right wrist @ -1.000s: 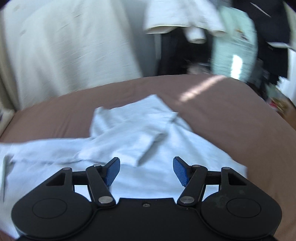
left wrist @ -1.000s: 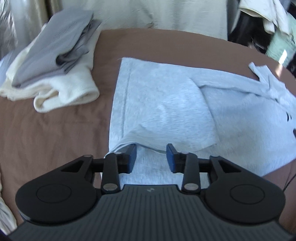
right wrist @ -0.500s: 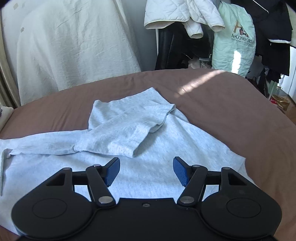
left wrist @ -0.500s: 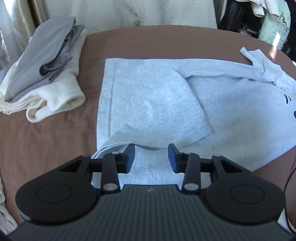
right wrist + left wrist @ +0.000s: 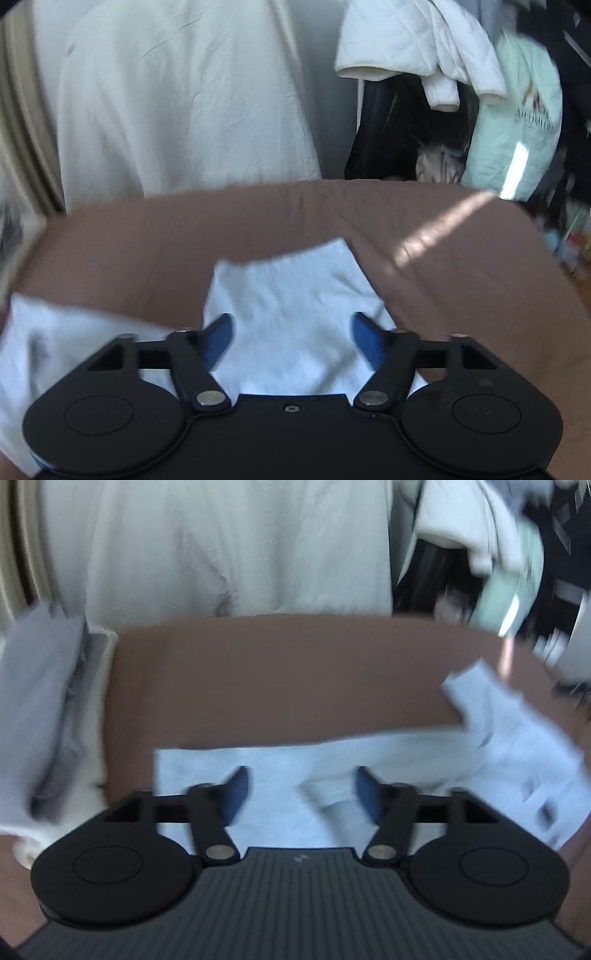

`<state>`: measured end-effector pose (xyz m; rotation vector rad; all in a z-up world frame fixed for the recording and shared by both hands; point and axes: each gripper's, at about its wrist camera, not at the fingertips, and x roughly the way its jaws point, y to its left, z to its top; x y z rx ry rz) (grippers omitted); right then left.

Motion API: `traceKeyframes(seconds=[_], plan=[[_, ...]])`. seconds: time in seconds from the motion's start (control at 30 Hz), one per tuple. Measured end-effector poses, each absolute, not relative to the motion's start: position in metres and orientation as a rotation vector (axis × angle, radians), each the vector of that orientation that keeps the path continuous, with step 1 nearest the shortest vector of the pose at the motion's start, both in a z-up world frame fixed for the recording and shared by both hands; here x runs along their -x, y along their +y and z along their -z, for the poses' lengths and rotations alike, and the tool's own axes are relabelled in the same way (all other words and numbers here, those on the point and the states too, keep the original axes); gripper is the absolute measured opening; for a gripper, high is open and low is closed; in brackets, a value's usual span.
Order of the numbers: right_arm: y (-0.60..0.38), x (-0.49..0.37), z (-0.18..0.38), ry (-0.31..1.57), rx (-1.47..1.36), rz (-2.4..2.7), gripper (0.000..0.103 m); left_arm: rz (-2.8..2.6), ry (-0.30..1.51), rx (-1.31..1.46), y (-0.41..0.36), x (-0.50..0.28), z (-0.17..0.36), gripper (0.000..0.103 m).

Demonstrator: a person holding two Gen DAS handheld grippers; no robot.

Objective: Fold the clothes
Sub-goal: 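Grasp the shirt edge with both tools and pull it straight, then open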

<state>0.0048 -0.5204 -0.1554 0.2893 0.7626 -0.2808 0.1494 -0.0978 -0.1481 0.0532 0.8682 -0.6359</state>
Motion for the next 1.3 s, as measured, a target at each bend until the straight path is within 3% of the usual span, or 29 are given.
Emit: traceKeyframes(seconds=[0.13, 0.3, 0.47, 0.53, 0.6, 0.67, 0.7, 0.73, 0.77, 0.8, 1.13, 1.3], plan=[[-0.550, -0.016, 0.212, 0.851, -0.551, 0.294, 0.086, 0.649, 0.920, -0.077, -0.097, -0.133, 0.198, 0.068], [-0.574, 0.018, 0.280, 0.788, -0.902, 0.282, 0.086, 0.716, 0.932, -0.173, -0.109, -0.117, 0.220, 0.070], [-0.574, 0.023, 0.292, 0.727, -1.061, 0.161, 0.086, 0.787, 0.873, -0.311, -0.135, -0.105, 0.220, 0.082], [-0.563, 0.013, 0.288, 0.768, -0.999, 0.124, 0.080, 0.759, 0.857, -0.393, -0.141, -0.102, 0.230, 0.090], [-0.550, 0.006, 0.288, 0.809, -0.899, 0.114, 0.064, 0.754, 0.821, -0.423, -0.141, -0.099, 0.240, 0.097], [-0.546, 0.001, 0.289, 0.812, -0.839, 0.133, 0.050, 0.745, 0.845, -0.366, -0.136, -0.109, 0.239, 0.097], [-0.546, 0.000, 0.290, 0.807, -0.818, 0.145, 0.031, 0.732, 0.850, -0.332, -0.132, -0.114, 0.237, 0.083], [-0.547, -0.001, 0.289, 0.787, -0.806, 0.156, 0.020, 0.712, 0.845, -0.298, -0.128, -0.117, 0.232, 0.051], [-0.550, -0.002, 0.286, 0.754, -0.804, 0.167, 0.015, 0.689, 0.829, -0.289, -0.124, -0.120, 0.228, 0.034], [-0.553, -0.003, 0.283, 0.720, -0.801, 0.178, 0.009, 0.663, 0.807, -0.309, -0.121, -0.122, 0.225, 0.005], [-0.551, -0.036, 0.212, 0.565, -0.588, 0.195, 0.004, 0.514, 0.615, -0.202, -0.095, -0.159, 0.202, 0.004], [-0.552, -0.055, 0.193, 0.518, -0.537, 0.267, 0.002, 0.499, 0.805, 0.038, -0.078, -0.199, 0.213, 0.009]])
